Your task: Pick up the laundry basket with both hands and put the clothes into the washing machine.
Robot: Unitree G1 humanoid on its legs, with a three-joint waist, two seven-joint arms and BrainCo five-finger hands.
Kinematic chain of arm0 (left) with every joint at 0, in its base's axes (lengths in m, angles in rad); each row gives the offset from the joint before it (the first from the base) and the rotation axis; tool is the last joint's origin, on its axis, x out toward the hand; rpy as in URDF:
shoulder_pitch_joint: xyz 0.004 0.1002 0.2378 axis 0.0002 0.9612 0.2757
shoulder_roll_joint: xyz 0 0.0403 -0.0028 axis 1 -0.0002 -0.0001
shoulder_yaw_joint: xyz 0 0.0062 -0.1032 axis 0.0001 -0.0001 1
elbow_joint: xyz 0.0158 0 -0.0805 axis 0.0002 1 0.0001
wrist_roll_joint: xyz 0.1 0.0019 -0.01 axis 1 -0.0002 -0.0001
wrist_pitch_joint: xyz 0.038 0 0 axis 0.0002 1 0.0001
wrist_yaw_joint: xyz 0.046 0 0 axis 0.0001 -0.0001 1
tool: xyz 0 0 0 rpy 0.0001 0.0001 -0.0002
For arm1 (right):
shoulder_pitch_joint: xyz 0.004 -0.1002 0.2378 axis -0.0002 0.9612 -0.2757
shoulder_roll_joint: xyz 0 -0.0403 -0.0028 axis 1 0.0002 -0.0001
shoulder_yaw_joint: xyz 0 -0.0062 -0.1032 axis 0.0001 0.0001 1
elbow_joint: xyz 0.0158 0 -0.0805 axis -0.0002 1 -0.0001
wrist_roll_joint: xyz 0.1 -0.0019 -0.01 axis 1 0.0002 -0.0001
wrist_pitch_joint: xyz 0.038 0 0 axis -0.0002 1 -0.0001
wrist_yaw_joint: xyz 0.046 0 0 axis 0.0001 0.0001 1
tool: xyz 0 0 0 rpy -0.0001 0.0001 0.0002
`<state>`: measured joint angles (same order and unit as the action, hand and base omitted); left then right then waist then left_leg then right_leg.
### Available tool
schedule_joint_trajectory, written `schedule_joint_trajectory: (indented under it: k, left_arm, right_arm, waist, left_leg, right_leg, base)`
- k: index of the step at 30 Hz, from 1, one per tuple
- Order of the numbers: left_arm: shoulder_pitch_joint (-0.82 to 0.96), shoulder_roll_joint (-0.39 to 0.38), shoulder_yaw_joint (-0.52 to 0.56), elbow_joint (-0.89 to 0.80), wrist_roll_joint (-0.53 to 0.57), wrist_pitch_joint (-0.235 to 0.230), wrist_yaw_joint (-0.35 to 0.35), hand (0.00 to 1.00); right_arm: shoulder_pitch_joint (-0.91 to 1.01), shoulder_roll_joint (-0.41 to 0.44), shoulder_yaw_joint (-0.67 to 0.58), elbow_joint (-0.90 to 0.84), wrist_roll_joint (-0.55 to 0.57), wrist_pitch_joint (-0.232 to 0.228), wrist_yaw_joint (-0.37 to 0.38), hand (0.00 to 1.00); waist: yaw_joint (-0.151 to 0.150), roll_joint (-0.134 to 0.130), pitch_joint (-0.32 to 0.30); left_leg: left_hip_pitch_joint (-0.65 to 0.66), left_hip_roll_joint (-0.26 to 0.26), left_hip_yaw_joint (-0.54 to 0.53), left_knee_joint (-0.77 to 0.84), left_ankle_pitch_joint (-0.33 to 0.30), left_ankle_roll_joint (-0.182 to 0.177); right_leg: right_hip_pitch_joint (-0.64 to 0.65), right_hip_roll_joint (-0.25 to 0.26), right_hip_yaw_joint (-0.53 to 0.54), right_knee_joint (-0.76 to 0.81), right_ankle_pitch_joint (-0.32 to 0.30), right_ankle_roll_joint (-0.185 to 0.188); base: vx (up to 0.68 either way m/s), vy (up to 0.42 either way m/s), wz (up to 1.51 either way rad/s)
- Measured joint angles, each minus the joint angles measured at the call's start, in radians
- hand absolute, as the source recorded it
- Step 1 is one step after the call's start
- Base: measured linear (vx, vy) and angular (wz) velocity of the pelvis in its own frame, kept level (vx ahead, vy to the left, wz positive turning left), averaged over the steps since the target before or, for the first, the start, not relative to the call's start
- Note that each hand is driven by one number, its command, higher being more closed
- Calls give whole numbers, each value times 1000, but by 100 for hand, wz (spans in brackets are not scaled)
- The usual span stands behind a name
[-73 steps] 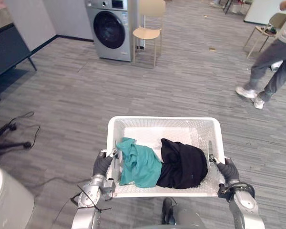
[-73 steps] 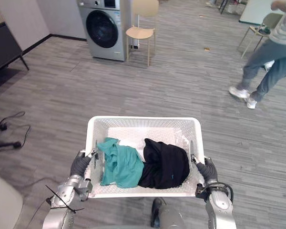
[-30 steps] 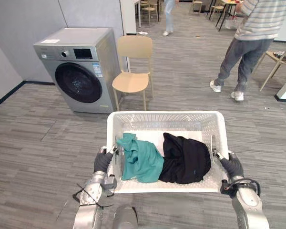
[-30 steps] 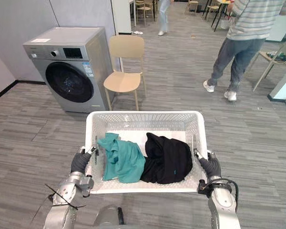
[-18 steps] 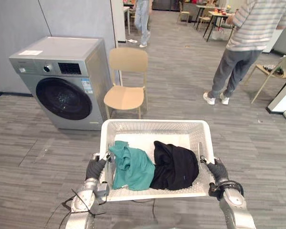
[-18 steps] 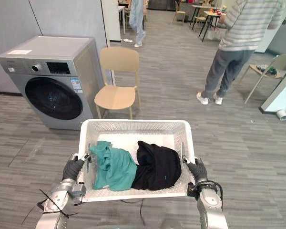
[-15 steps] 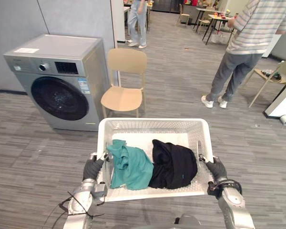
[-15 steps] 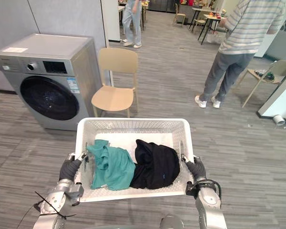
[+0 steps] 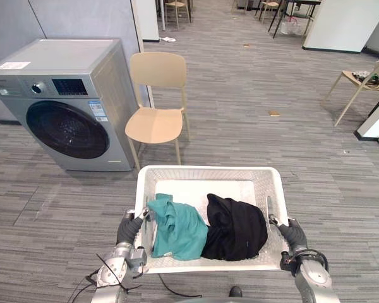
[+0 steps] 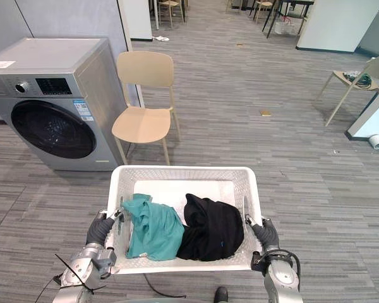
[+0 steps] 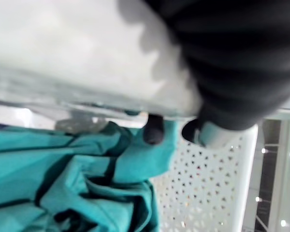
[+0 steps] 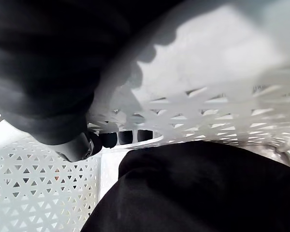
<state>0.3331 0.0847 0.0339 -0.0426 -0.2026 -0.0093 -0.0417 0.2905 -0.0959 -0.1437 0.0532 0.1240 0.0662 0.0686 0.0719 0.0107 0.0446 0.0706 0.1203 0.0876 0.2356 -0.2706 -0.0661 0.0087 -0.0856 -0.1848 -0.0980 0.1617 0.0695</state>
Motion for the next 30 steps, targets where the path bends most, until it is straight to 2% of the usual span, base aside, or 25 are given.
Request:
schedule_joint_trajectory:
  k: [9,11,12,13,14,15,16,17,18,19,20,22,23,24,25,26,27,28,29,30]
  left_arm:
    - [0,-1,10,24,0,0,1,100]
    - [0,-3,14,28,0,0,1,100]
    - [0,-11,14,29,0,1,2,100]
    - [0,-28,17,29,0,2,3,100]
    - [0,-30,17,29,0,3,3,100]
    - [0,-31,17,29,0,4,3,100]
    - [0,-30,21,29,1,4,3,100]
    - [5,-26,29,28,2,4,3,100]
    - [5,-19,34,28,2,5,3,100]
    - [5,0,39,12,9,5,3,100]
    - [5,15,39,-8,12,5,3,100]
    - [-3,28,37,-50,15,4,2,100]
    - [-4,25,38,-52,15,4,3,100]
    - [-4,17,41,-58,15,4,3,100]
    - [-4,13,40,-58,16,6,3,100]
    - [3,8,39,-57,17,7,3,100]
    - [5,8,40,-57,18,7,3,100]
    - [5,2,40,-58,21,7,2,100]
    - [6,-5,45,-58,21,6,2,100]
    - [6,-5,45,-57,21,6,2,100]
  right_arm:
    - [-33,-8,2,77,10,-5,4,100]
    - [-50,-14,6,109,23,-8,11,100]
    - [-63,-21,6,129,27,-12,17,100]
    - [-65,-32,4,129,32,-15,22,100]
    - [-64,-33,2,129,34,-15,24,100]
    - [-61,-33,2,129,36,-16,24,100]
    - [-53,-36,0,127,52,-19,24,100]
    - [-50,-32,7,128,57,-19,26,100]
    - [-48,-29,8,128,57,-18,27,100]
    - [-46,-7,4,127,57,-18,30,100]
    - [-43,8,0,123,66,-19,30,100]
    - [-46,16,-5,98,99,-21,30,100]
    - [-49,16,-5,91,99,-21,30,100]
    - [-49,14,-5,85,99,-20,29,100]
    - [-49,12,-5,85,99,-20,26,100]
    - [-45,9,-3,85,99,-20,25,100]
    - [-40,12,-3,85,99,-20,25,100]
    - [-41,10,-4,86,104,-21,25,100]
    - [-49,5,-2,86,104,-20,24,100]
    - [-47,2,0,86,107,-21,25,100]
  waist:
    - [3,3,-6]
    - [3,4,-6]
    - [3,11,-2]
    - [2,22,12]
    - [-1,22,19]
    - [-4,21,27]
    - [-4,11,50]
    - [3,15,61]
    - [1,16,69]
    - [-5,10,68]
    - [-7,7,63]
    - [-19,-20,57]
    - [-19,-22,55]
    - [-19,-22,52]
    - [-21,-15,49]
    - [-31,5,30]
    - [-34,18,17]
    - [-43,42,-9]
    - [-42,61,-19]
    - [-43,69,-23]
  left_leg:
    - [-14,-3,27,11,0,0]
    - [-36,-11,30,23,-2,2]
    - [-55,-17,27,38,-5,8]
    - [-68,-30,14,73,-14,21]
    - [-73,-37,3,86,-19,29]
    - [-68,-49,-4,97,-25,38]
    - [-39,-74,-9,107,-44,59]
    - [-22,-85,-18,129,-65,82]
    - [-22,-86,-28,143,-76,96]
    - [-21,-86,-55,157,-89,107]
    - [-33,-77,-75,162,-92,105]
    - [-65,-66,-143,144,-94,101]
    - [-72,-56,-151,139,-94,101]
    - [-74,-41,-179,134,-105,82]
    - [-69,-25,-201,132,-114,69]
    - [-42,22,-253,103,-135,65]
    - [-31,45,-264,91,-141,73]
    - [-69,61,-335,243,-145,51]
    - [-107,54,-395,466,-103,-3]
    - [-117,52,-414,567,-58,-45]
  right_leg:
    - [-26,-4,22,0,15,3]
    - [-50,-21,23,10,17,6]
    - [-84,-32,23,63,-2,11]
    - [-148,-65,22,217,-72,25]
    - [-177,-86,22,303,-107,25]
    - [-208,-107,22,397,-138,16]
    - [-259,-147,25,573,-181,-29]
    - [-295,-167,42,691,-183,-33]
    - [-316,-168,55,739,-201,-30]
    - [-333,-154,54,800,-256,-5]
    - [-334,-127,49,786,-287,19]
    - [-327,-98,-36,625,-314,7]
    - [-326,-87,-50,581,-312,4]
    - [-319,-63,-59,550,-288,-24]
    - [-308,-44,-67,558,-287,-45]
    - [-291,1,-104,572,-348,-74]
    - [-276,22,-125,563,-370,-87]
    - [-249,68,-158,546,-408,-101]
    - [-221,116,-162,544,-433,-118]
    - [-200,138,-166,537,-438,-137]
  base:
    - [-6,1,-8]
    - [-48,34,-8]
    - [-55,88,17]
    - [-62,107,29]
    - [-63,78,40]
    - [-81,70,41]
    - [-89,72,37]
    - [-67,68,31]
    - [-6,19,36]
    - [28,-35,47]
    - [63,-115,75]
    - [140,-199,82]
    - [227,-262,65]
    - [202,-230,48]
    - [344,-363,61]
    - [340,-305,47]
    - [491,-350,52]
    - [520,-266,23]
    - [538,-269,14]
    - [546,-265,-8]
